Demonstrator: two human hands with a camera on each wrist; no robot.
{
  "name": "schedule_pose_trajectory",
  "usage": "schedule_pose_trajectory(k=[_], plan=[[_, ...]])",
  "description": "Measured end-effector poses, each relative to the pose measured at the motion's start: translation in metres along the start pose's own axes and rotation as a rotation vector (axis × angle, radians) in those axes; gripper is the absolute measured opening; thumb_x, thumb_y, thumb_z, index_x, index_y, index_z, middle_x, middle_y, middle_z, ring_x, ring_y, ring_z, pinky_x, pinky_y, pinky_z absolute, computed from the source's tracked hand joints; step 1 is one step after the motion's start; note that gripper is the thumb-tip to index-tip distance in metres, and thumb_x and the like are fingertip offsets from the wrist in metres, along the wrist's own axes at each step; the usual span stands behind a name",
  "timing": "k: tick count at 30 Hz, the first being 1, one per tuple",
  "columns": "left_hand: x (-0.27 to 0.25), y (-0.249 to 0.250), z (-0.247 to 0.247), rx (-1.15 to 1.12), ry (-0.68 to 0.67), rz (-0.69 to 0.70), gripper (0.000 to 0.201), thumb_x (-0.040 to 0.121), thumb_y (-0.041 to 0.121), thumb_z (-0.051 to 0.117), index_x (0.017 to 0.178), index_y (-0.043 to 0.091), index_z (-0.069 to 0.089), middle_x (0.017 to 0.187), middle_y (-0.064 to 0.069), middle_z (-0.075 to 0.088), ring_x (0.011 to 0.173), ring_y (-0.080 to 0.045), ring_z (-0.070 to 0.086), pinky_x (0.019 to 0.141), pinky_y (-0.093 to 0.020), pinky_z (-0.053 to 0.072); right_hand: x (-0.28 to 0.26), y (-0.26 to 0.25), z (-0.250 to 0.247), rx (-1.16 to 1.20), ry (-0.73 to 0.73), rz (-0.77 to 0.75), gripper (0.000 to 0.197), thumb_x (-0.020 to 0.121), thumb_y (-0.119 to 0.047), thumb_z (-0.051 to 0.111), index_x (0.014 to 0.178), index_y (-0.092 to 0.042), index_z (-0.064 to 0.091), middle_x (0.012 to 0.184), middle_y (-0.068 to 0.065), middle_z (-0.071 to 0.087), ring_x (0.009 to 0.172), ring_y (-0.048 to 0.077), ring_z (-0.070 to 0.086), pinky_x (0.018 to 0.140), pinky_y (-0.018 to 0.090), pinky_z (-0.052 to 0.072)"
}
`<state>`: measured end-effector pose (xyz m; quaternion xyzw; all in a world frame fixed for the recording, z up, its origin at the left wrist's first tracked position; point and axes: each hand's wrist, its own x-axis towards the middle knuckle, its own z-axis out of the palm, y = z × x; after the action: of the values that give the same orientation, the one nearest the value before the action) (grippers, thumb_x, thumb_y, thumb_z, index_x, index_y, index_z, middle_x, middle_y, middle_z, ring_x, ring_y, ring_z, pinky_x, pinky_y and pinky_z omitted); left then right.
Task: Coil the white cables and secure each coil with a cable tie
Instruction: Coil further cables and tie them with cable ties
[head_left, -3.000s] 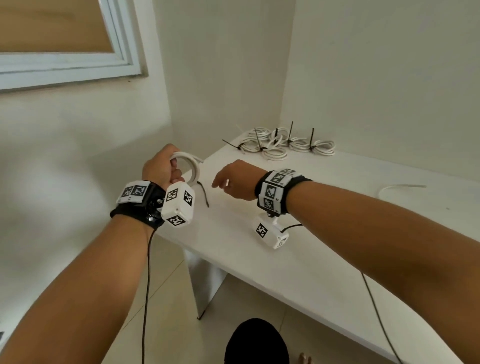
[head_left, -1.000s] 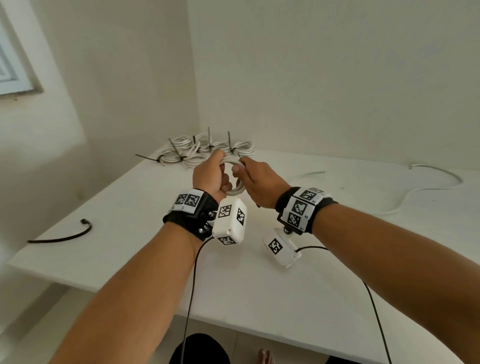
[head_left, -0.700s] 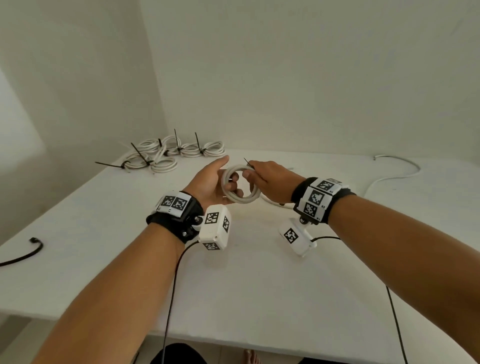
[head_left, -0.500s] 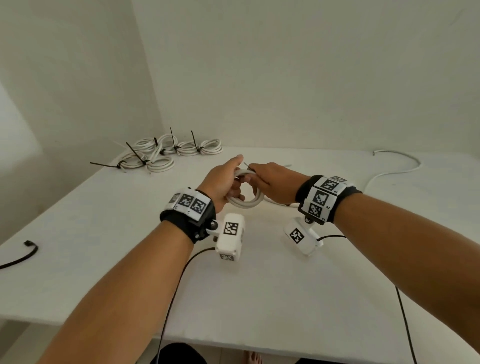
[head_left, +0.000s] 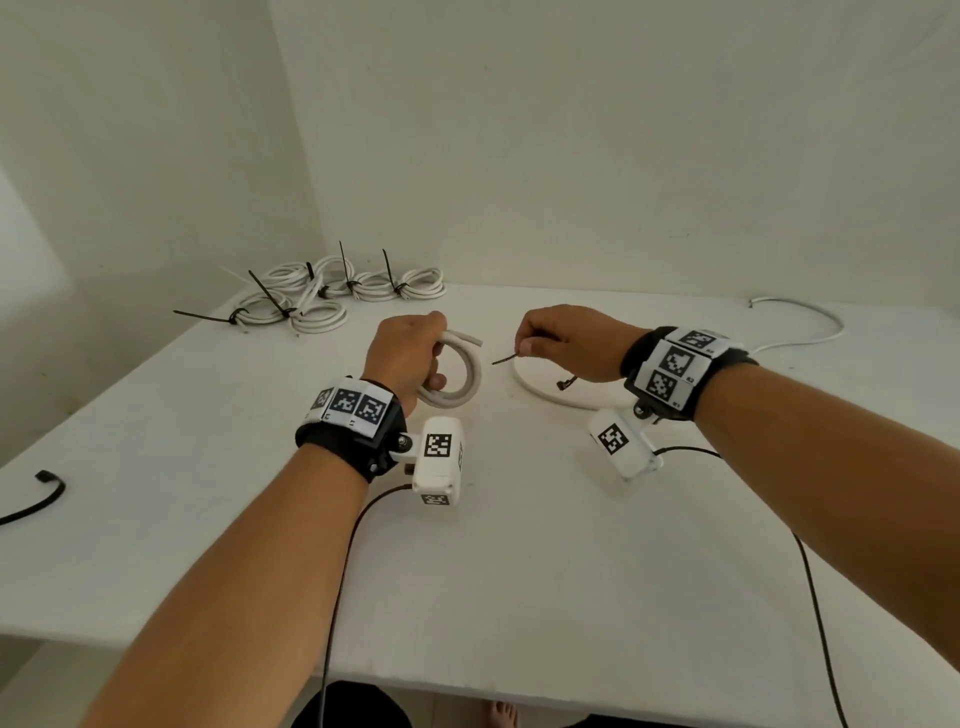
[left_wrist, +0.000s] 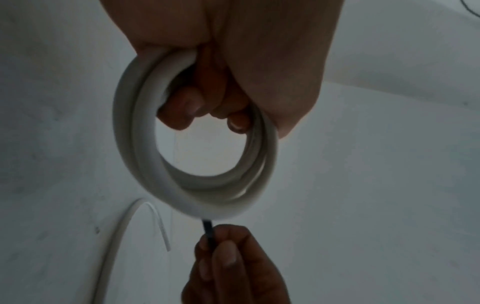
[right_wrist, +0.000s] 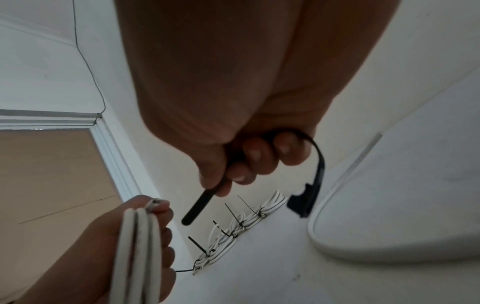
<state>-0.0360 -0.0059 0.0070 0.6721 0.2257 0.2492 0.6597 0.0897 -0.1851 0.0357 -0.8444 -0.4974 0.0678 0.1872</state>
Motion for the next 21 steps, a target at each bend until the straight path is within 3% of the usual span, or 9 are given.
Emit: schedule_pose_trajectory(k=[3,6,8,10,12,14,18,21], plan=[[-0.005,-0.002,0.004,0.144,-0.119,0.092,0.043,0.088,0.010,0.053,0.047,0.017,0.044,0.046,0.002,0.036,0.041,-0.019,0.027,0.047,-0.027,0.032,0.008,-0.005,-0.006,-0.041,-0.049,0.012,0.021,0.102,-0.026,0.044,0.095,-0.023,0.063,0.085,-0.006,0.057,0.074,0.014,0.052,0.069,0.028,0.047],[-0.010,-0.005,0.012,0.273,-0.206,0.130,0.043,0.086,0.009,0.052,0.046,0.016,0.043,0.044,0.004,0.037,0.042,-0.020,0.027,0.046,-0.028,0.034,0.012,-0.016,-0.010,-0.063,-0.153,-0.027,0.021,0.102,-0.025,0.045,0.092,-0.024,0.063,0.080,-0.007,0.053,0.069,0.012,0.050,0.062,0.028,0.053],[-0.012,-0.006,0.015,0.286,-0.243,0.121,0.046,0.086,0.009,0.051,0.042,0.018,0.045,0.043,0.004,0.039,0.040,-0.019,0.028,0.047,-0.028,0.034,0.016,-0.025,-0.008,-0.043,-0.251,-0.036,0.023,0.102,-0.026,0.046,0.086,-0.025,0.063,0.076,-0.007,0.053,0.068,0.010,0.049,0.066,0.032,0.055],[-0.013,-0.007,0.016,0.252,-0.266,0.106,0.053,0.089,0.007,0.049,0.038,0.021,0.049,0.042,0.006,0.041,0.037,-0.016,0.030,0.047,-0.027,0.033,0.019,-0.032,-0.003,0.022,-0.347,-0.027,0.024,0.100,-0.026,0.047,0.090,-0.015,0.067,0.073,-0.007,0.055,0.067,0.008,0.049,0.075,0.037,0.054],[-0.017,-0.006,0.018,0.189,-0.264,0.099,0.054,0.092,0.005,0.046,0.040,0.022,0.049,0.040,0.006,0.041,0.035,-0.012,0.033,0.048,-0.027,0.033,0.021,-0.036,0.000,0.159,-0.359,0.039,0.025,0.097,-0.016,0.047,0.101,0.000,0.067,0.063,-0.010,0.054,0.058,0.004,0.046,0.063,0.025,0.049],[-0.018,-0.006,0.020,0.155,-0.251,0.108,0.056,0.093,0.005,0.045,0.041,0.022,0.051,0.039,0.008,0.042,0.033,-0.010,0.034,0.048,-0.027,0.034,0.020,-0.039,0.001,0.288,-0.324,0.101,0.024,0.089,-0.007,0.047,0.096,0.007,0.065,0.058,-0.006,0.049,0.053,0.008,0.040,0.056,0.022,0.036],[-0.018,-0.006,0.021,0.151,-0.207,0.101,0.057,0.092,0.008,0.045,0.037,0.022,0.053,0.039,0.008,0.043,0.035,-0.014,0.032,0.048,-0.029,0.036,0.020,-0.041,0.001,0.400,-0.414,0.085,0.020,0.069,-0.021,0.050,0.078,-0.005,0.057,0.058,-0.003,0.043,0.054,0.011,0.033,0.055,0.025,0.027],[-0.019,-0.004,0.022,0.138,-0.163,0.077,0.046,0.091,0.006,0.044,0.047,0.017,0.050,0.039,0.008,0.041,0.037,-0.015,0.033,0.044,-0.025,0.035,0.018,-0.046,0.002,0.241,-0.449,0.027,0.028,0.075,-0.034,0.069,0.092,-0.012,0.062,0.072,-0.002,0.052,0.063,0.011,0.042,0.061,0.024,0.035]])
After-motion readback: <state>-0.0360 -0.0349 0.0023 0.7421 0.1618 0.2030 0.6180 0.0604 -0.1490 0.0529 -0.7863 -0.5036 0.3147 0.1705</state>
